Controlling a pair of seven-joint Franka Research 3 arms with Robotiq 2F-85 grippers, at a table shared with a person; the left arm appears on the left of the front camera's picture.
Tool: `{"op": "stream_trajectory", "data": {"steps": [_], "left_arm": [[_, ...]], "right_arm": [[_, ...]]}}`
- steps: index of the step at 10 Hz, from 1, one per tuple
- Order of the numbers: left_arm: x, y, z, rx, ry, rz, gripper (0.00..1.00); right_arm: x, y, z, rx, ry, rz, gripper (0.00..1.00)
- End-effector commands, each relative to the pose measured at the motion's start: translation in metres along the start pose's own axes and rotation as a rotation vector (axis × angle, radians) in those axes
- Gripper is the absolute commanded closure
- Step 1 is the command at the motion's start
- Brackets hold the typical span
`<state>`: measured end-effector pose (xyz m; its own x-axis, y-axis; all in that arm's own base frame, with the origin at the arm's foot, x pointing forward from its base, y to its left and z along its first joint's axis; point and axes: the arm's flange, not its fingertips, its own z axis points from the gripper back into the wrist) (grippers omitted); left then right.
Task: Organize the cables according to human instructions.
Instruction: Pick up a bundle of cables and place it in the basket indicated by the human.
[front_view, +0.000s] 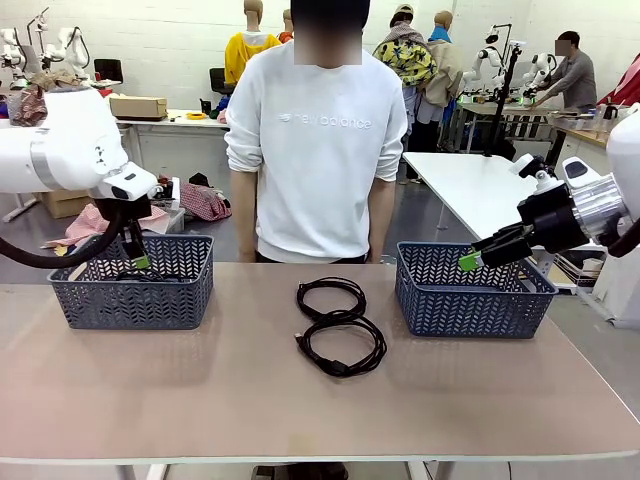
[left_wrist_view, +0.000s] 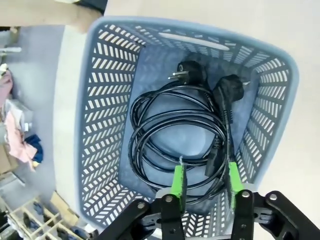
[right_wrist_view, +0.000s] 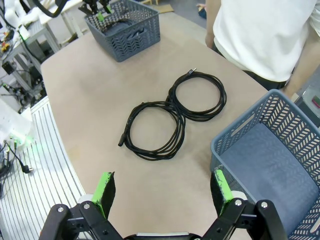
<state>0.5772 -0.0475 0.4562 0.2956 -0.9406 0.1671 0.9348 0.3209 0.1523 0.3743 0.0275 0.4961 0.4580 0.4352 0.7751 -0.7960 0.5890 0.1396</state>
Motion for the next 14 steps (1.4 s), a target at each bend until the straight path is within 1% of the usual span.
{"op": "stream_trajectory", "data": {"steps": [1,2,3,4,5,8,9,10,11,14], "left_arm": [[-0.0031,0.0021,0.0082,-0.039,-0.019,0.033,0.25],[-0.0049,0.0025,0.0096,-0.053,-0.016,0.041,0.36],[-0.0054,0.0025,0.0106,-0.062,-0.014,0.047,0.06],[-0.0059,0.0024,0.0108,-0.083,-0.016,0.048,0.17],[-0.0064,0.0021,0.0105,-0.085,-0.012,0.052,0.0],[-0.0057,0.0017,0.0077,-0.1,-0.015,0.066,0.0],[-0.0045,0.0014,0.0067,-0.1,-0.038,0.08,0.0],[-0.0025,-0.0019,0.0054,-0.114,-0.03,0.126,0.0],[-0.0052,-0.001,0.0049,-0.089,-0.004,0.052,0.0],[-0.0052,-0.001,0.0049,-0.089,-0.004,0.052,0.0]], "right_arm": [[0.0015,-0.003,-0.0021,0.012,-0.032,0.019,0.0],[0.0015,-0.003,-0.0021,0.012,-0.032,0.019,0.0],[0.0015,-0.003,-0.0021,0.012,-0.032,0.019,0.0],[0.0015,-0.003,-0.0021,0.012,-0.032,0.019,0.0],[0.0015,-0.003,-0.0021,0.012,-0.032,0.019,0.0],[0.0015,-0.003,-0.0021,0.012,-0.032,0.019,0.0],[0.0015,-0.003,-0.0021,0.012,-0.032,0.019,0.0],[0.0015,-0.003,-0.0021,0.012,-0.032,0.019,0.0],[0.0015,-0.003,-0.0021,0.012,-0.032,0.019,0.0],[0.0015,-0.003,-0.0021,0.012,-0.032,0.019,0.0]]}}
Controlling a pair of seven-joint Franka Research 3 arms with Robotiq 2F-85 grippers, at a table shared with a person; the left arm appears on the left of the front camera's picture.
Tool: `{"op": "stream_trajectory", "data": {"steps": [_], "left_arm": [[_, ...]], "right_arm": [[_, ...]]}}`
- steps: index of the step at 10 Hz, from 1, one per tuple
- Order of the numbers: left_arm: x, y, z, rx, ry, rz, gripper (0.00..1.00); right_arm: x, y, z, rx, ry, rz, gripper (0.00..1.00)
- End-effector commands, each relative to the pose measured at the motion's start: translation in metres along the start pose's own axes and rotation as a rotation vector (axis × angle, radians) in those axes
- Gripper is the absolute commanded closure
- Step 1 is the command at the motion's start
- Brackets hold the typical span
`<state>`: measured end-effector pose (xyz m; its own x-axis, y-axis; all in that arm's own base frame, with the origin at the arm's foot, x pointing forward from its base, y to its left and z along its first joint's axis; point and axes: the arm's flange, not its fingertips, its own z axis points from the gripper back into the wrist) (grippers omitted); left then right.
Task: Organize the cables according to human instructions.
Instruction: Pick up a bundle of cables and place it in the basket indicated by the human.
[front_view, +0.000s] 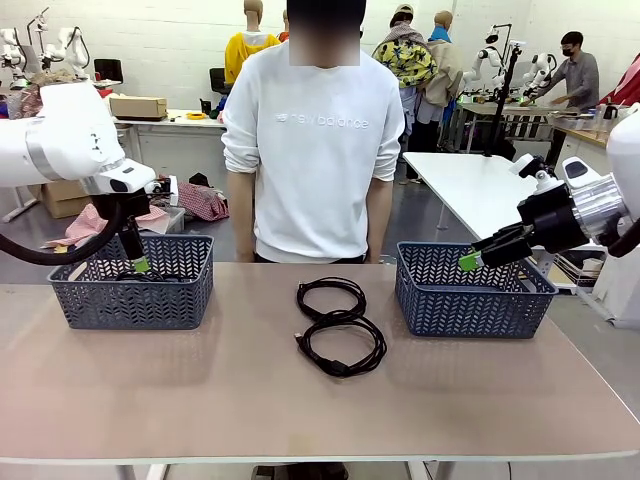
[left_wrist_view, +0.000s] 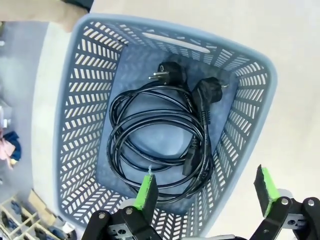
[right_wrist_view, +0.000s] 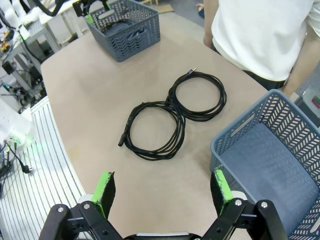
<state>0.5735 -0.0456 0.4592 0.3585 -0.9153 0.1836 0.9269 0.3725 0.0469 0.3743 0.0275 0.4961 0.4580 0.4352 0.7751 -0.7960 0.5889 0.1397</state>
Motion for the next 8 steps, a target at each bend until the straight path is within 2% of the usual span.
{"op": "stream_trajectory", "data": {"steps": [1,3,6,8], "left_arm": [[-0.003,0.001,0.001,0.006,0.007,-0.016,0.0],[0.0,0.0,0.0,0.0,0.0,-0.001,0.0],[0.008,-0.048,0.013,0.012,-0.105,0.054,0.0],[0.003,-0.082,0.022,0.03,-0.139,0.079,0.0]], "right_arm": [[0.002,-0.003,-0.002,0.011,-0.032,0.018,0.0],[0.002,-0.003,-0.002,0.011,-0.032,0.018,0.0],[0.002,-0.003,-0.002,0.011,-0.032,0.018,0.0],[0.002,-0.003,-0.002,0.011,-0.032,0.018,0.0]]}}
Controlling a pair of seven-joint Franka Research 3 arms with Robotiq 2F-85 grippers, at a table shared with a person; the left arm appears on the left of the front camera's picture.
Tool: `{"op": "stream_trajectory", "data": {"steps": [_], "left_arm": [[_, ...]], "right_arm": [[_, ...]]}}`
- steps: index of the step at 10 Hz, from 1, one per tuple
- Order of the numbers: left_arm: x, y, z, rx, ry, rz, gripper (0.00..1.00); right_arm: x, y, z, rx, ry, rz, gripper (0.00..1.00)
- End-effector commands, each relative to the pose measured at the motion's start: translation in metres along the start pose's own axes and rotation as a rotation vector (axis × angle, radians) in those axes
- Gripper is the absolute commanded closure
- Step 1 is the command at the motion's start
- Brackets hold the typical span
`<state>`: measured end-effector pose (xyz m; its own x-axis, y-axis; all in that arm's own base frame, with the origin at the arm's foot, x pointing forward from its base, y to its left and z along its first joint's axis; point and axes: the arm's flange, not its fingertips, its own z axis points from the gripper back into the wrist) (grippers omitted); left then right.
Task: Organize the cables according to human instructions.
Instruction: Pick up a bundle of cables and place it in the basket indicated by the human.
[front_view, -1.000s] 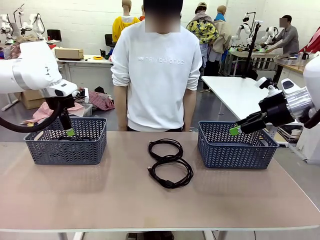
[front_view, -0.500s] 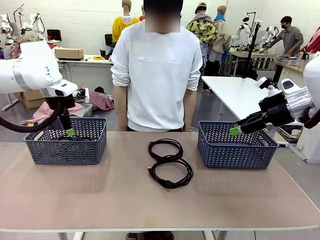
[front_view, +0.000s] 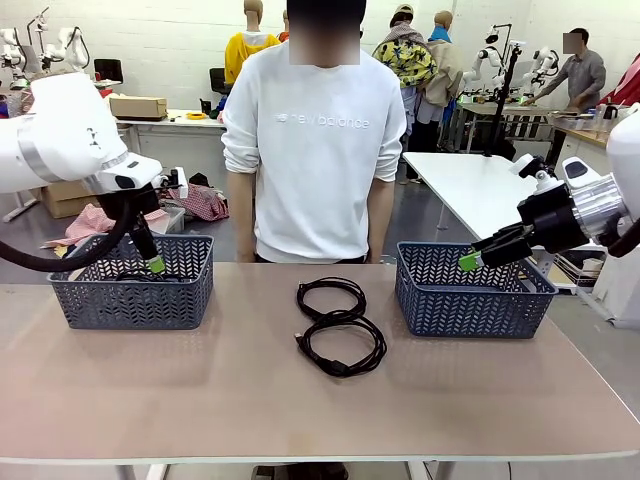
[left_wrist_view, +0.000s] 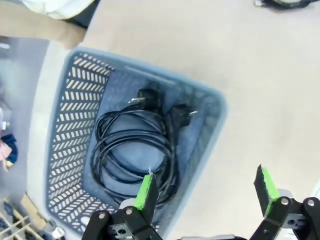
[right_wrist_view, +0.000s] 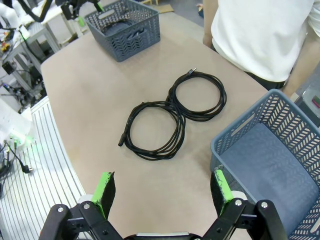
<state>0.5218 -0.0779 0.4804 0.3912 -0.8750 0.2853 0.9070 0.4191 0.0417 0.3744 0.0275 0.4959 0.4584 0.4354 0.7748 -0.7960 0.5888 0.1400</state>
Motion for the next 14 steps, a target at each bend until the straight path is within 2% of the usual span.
{"op": "stream_trajectory", "data": {"steps": [1,3,6,11,14], "left_arm": [[-0.016,-0.039,0.004,0.03,-0.05,0.047,0.0],[-0.02,-0.075,0.006,0.066,-0.085,0.079,0.0],[-0.021,-0.107,0.003,0.089,-0.132,0.107,0.0],[-0.017,-0.124,0.001,0.068,-0.171,0.108,0.0],[-0.011,-0.121,0.001,0.069,-0.131,0.088,0.0]], "right_arm": [[0.002,-0.003,-0.002,0.011,-0.032,0.019,0.0],[0.002,-0.003,-0.002,0.011,-0.032,0.019,0.0],[0.002,-0.003,-0.002,0.011,-0.032,0.019,0.0],[0.002,-0.003,-0.002,0.011,-0.032,0.019,0.0],[0.002,-0.003,-0.002,0.011,-0.032,0.019,0.0]]}}
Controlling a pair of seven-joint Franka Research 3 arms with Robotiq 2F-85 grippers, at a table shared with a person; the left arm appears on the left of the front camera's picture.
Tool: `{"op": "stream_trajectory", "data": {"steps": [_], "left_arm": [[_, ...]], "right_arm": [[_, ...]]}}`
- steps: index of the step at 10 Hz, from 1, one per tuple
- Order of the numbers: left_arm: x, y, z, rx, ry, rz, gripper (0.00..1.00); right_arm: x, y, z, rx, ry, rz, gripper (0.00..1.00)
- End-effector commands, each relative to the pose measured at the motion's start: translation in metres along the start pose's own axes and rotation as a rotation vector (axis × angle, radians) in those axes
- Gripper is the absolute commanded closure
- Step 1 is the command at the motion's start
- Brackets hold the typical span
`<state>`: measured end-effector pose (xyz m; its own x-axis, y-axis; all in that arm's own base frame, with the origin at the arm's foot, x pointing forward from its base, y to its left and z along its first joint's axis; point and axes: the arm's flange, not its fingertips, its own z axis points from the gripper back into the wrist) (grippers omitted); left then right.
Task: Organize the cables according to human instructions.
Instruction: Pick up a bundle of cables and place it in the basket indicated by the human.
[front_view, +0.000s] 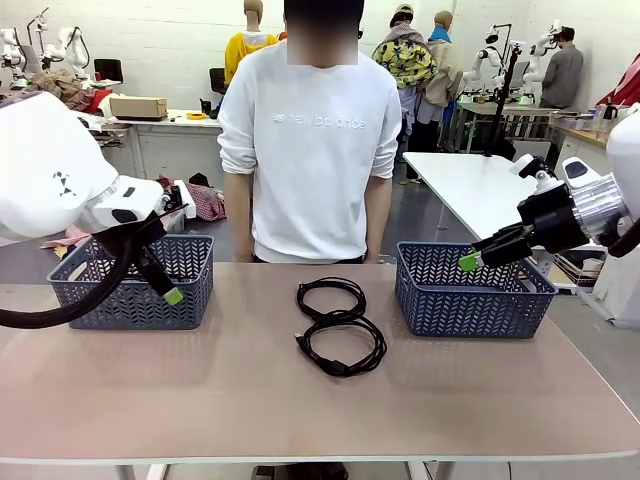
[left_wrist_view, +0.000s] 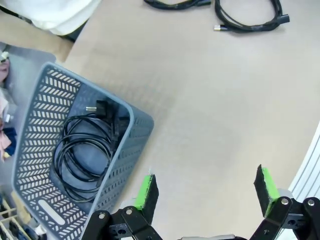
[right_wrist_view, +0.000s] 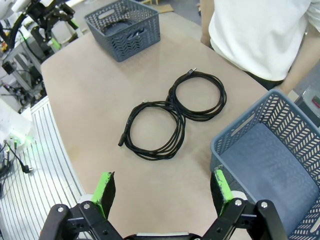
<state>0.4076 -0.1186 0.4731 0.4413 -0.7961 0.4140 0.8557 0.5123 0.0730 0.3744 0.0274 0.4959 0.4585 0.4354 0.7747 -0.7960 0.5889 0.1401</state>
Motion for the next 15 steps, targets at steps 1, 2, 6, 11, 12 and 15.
{"op": "stream_trajectory", "data": {"steps": [1,2,6,11,12,15], "left_arm": [[0.0003,-0.0005,0.0003,0.003,0.001,-0.001,0.0],[0.0003,-0.0005,0.0003,0.003,0.001,-0.001,0.0],[0.0003,-0.0005,0.0003,0.003,0.001,-0.001,0.0],[0.0003,-0.0005,0.0003,0.003,0.001,-0.001,0.0],[0.0003,-0.0005,0.0003,0.003,0.001,-0.001,0.0],[0.0003,-0.0005,0.0003,0.003,0.001,-0.001,0.0]], "right_arm": [[0.0017,-0.0029,-0.002,0.011,-0.032,0.019,0.0],[0.0017,-0.0029,-0.002,0.011,-0.032,0.019,0.0],[0.0017,-0.0029,-0.002,0.011,-0.032,0.019,0.0],[0.0017,-0.0029,-0.002,0.011,-0.032,0.019,0.0],[0.0017,-0.0029,-0.002,0.011,-0.032,0.019,0.0],[0.0017,-0.0029,-0.002,0.011,-0.032,0.019,0.0]]}}
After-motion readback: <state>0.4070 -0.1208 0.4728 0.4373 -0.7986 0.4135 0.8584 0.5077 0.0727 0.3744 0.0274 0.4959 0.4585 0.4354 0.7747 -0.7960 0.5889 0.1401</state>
